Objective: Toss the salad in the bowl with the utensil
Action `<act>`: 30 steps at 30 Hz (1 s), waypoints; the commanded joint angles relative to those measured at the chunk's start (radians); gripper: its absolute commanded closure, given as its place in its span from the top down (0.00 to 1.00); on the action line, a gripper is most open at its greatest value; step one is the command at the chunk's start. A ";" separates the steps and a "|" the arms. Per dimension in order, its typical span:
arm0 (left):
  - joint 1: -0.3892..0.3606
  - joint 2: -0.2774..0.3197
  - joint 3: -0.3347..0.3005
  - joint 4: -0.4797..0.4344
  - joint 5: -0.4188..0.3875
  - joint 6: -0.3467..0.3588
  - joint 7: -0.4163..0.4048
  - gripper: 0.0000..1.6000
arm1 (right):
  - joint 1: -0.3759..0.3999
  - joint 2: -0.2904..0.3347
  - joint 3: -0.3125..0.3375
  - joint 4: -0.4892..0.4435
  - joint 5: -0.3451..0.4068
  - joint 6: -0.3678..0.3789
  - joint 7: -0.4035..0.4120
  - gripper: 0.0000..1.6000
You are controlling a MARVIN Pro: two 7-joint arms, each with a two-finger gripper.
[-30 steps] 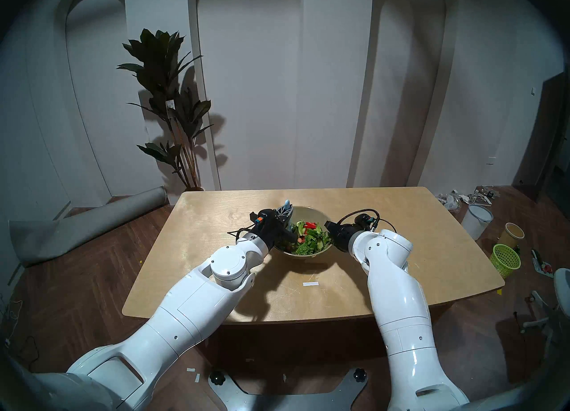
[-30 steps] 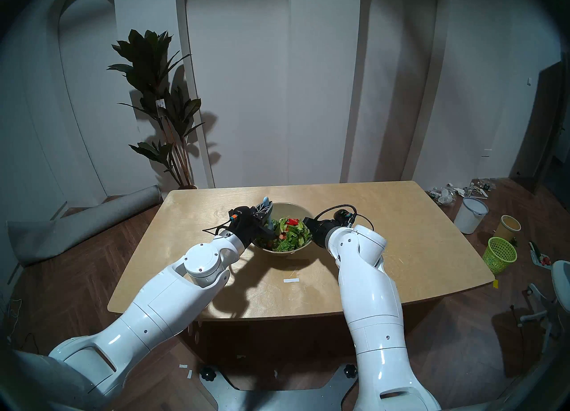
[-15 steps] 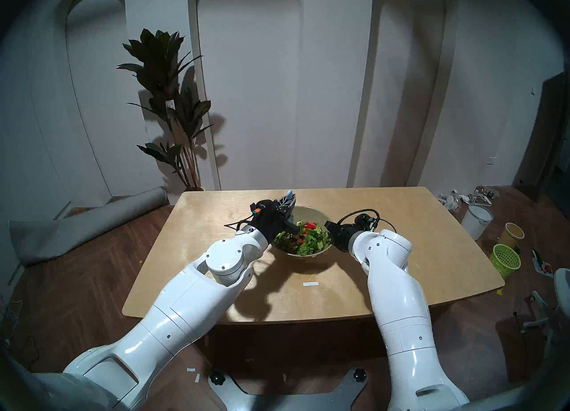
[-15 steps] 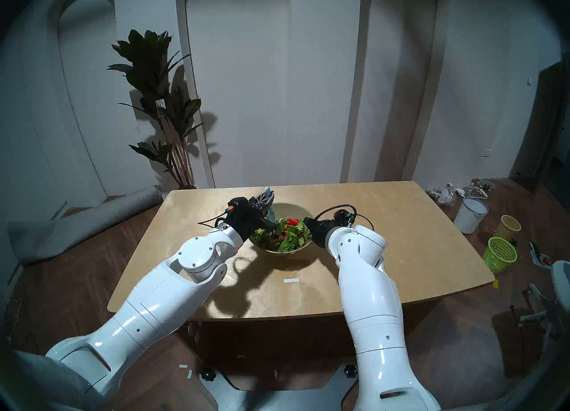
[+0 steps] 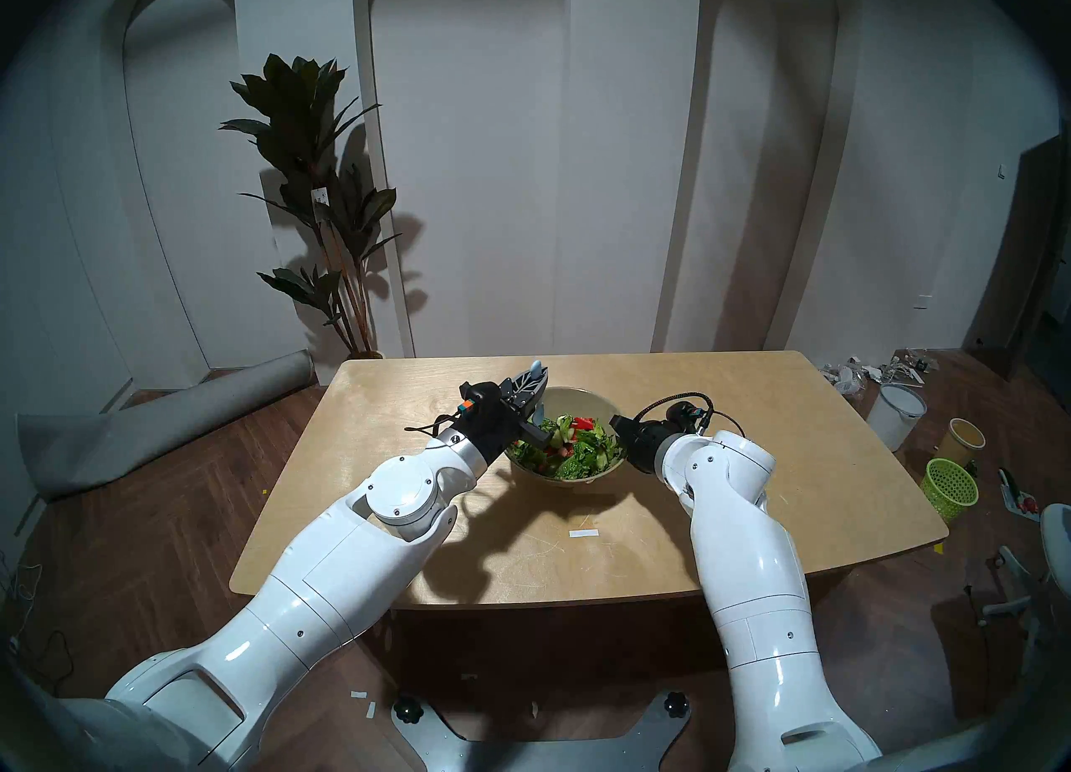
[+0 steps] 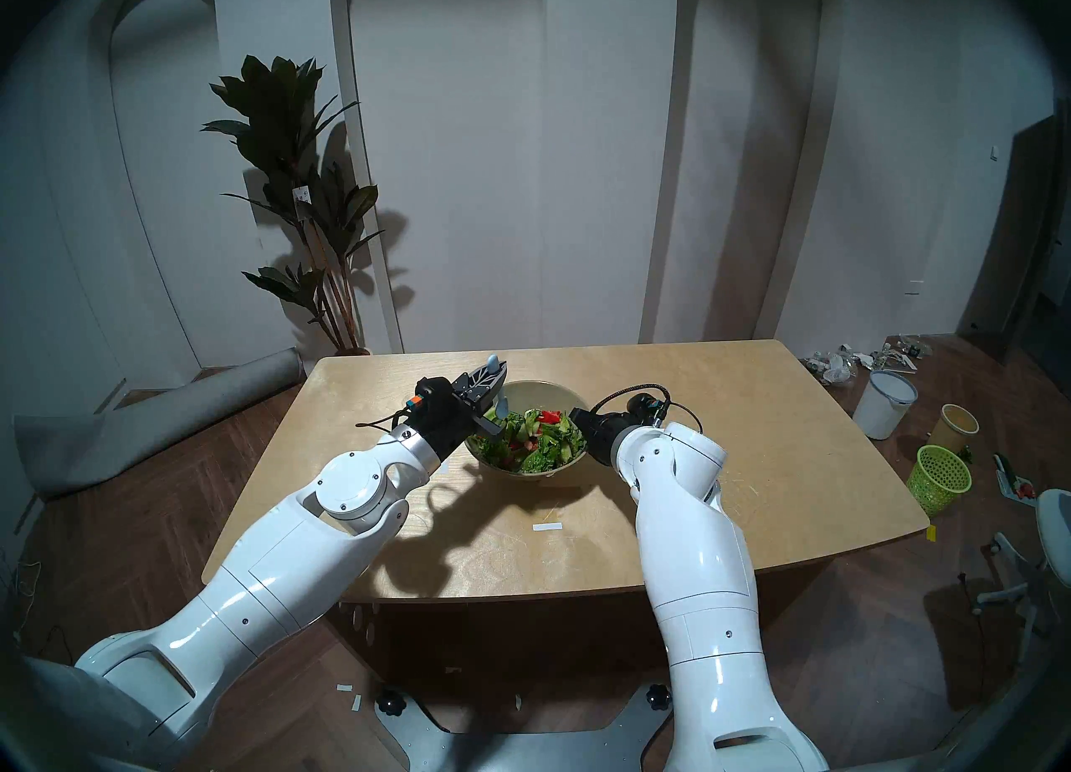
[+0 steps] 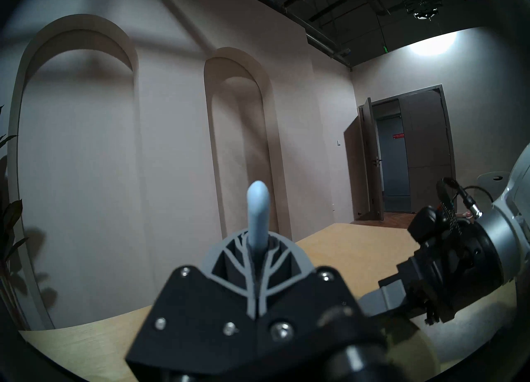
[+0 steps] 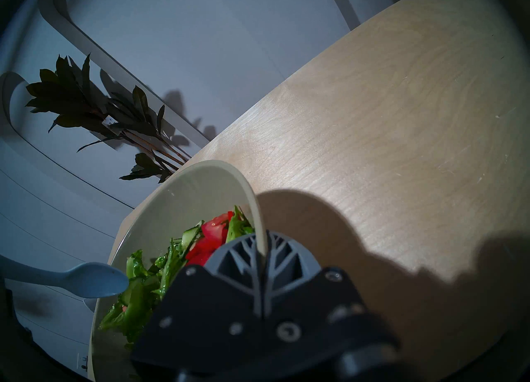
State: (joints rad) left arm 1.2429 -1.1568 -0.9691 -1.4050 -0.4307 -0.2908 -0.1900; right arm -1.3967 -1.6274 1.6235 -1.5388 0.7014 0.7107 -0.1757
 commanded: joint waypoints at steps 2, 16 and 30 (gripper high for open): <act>-0.085 -0.040 0.001 0.054 0.006 -0.032 -0.040 0.00 | 0.006 -0.001 0.002 -0.016 0.002 -0.002 0.002 0.00; -0.161 -0.083 0.013 0.191 -0.010 -0.002 -0.144 0.00 | 0.006 -0.001 0.002 -0.016 0.002 -0.002 0.002 0.00; -0.222 -0.137 0.064 0.360 -0.027 0.049 -0.235 0.00 | 0.006 -0.001 0.002 -0.016 0.002 -0.002 0.002 0.00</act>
State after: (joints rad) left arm 1.0821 -1.2627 -0.9119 -1.0816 -0.4499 -0.2600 -0.3888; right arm -1.3966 -1.6274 1.6233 -1.5389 0.7015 0.7105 -0.1757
